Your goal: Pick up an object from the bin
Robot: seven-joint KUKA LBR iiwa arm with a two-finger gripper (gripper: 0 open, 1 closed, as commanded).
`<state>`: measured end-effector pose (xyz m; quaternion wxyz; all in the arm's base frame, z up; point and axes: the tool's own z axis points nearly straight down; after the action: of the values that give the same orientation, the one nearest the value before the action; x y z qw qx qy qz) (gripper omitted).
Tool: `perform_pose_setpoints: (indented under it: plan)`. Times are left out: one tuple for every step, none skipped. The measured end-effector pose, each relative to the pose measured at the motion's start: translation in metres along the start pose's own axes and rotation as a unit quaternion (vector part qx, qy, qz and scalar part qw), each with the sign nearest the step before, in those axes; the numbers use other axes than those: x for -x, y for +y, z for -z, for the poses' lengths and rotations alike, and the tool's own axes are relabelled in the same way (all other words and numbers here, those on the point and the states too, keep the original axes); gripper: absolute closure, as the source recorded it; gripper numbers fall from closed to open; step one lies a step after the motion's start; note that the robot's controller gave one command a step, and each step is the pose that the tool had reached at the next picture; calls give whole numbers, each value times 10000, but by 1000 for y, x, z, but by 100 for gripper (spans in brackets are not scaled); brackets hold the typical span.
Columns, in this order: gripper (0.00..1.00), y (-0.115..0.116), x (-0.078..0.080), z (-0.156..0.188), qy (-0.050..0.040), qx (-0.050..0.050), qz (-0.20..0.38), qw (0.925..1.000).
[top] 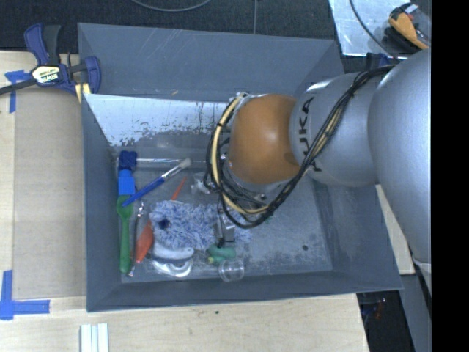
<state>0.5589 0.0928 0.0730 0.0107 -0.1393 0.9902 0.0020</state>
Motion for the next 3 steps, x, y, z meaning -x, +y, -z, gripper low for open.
perform_pose_setpoints:
  plan:
    - [100,51,-23,2,-27,1,739,9973]
    - [100,51,-23,2,-27,1,737,9973]
    - [100,51,-23,4,-42,-1,730,9973]
